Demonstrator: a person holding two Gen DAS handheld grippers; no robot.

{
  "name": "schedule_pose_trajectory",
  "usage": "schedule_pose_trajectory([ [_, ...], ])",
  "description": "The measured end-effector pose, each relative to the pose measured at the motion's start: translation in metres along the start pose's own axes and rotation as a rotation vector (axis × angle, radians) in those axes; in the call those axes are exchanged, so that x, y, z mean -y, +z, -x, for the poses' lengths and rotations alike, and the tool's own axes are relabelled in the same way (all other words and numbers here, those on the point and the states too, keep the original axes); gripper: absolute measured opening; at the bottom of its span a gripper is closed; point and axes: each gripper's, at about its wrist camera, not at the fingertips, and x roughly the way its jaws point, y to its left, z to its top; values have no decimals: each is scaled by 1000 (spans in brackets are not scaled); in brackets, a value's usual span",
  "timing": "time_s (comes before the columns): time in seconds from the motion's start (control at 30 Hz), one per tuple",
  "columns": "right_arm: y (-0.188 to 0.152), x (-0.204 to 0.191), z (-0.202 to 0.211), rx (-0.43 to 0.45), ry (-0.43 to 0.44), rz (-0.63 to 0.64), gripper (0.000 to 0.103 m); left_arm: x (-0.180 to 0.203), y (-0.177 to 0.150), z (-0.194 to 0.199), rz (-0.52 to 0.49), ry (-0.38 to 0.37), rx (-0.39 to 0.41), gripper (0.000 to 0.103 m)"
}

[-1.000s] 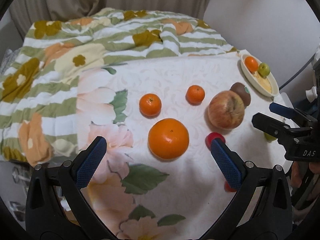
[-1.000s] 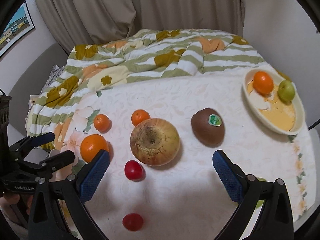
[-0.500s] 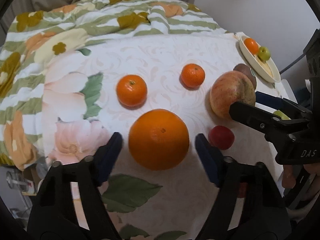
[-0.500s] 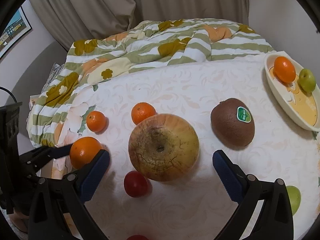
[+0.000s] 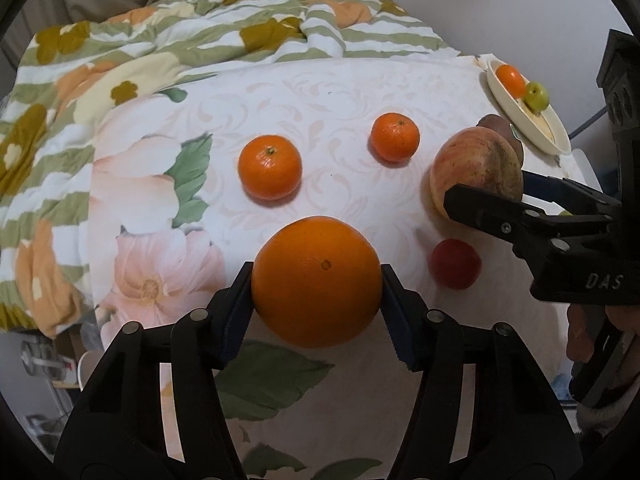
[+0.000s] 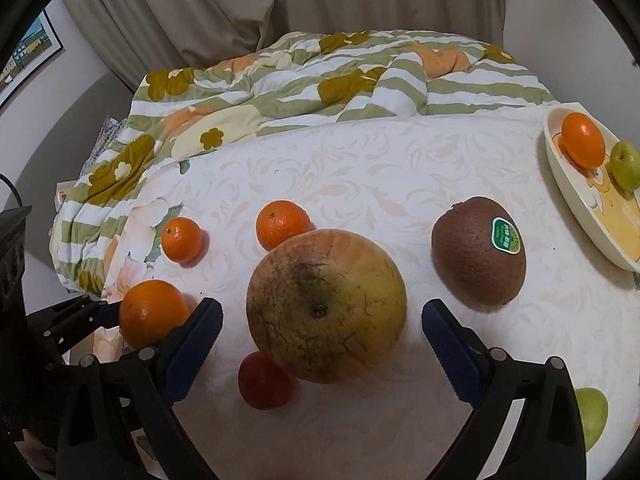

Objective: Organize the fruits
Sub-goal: 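Grasp the second orange with the left tool while the right tool grasps the russet apple, then carry the orange into the bowl and open the left tool while the right tool carries the russet apple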

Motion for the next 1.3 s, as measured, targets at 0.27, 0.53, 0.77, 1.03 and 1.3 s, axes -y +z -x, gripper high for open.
schedule_pose_trajectory([
  [0.27, 1, -5, -11, -29, -25, 47, 84, -9, -9, 7, 41, 12, 10, 66],
  [0.53, 1, -5, -11, -17, -53, 64, 71, -15, -16, 18, 71, 22, 28, 66],
  [0.77, 4, -12, 12, 13, -47, 90, 71, -14, -18, 45, 85, 29, 68, 66],
  [1.03, 1, -19, 58, 51, -22, 95, 71, 1, -14, 87, 74, 69, 121, 66],
  [1.3, 5, 3, 125, 120, -15, 97, 71, 36, 0, 131, 59, 86, 209, 66],
])
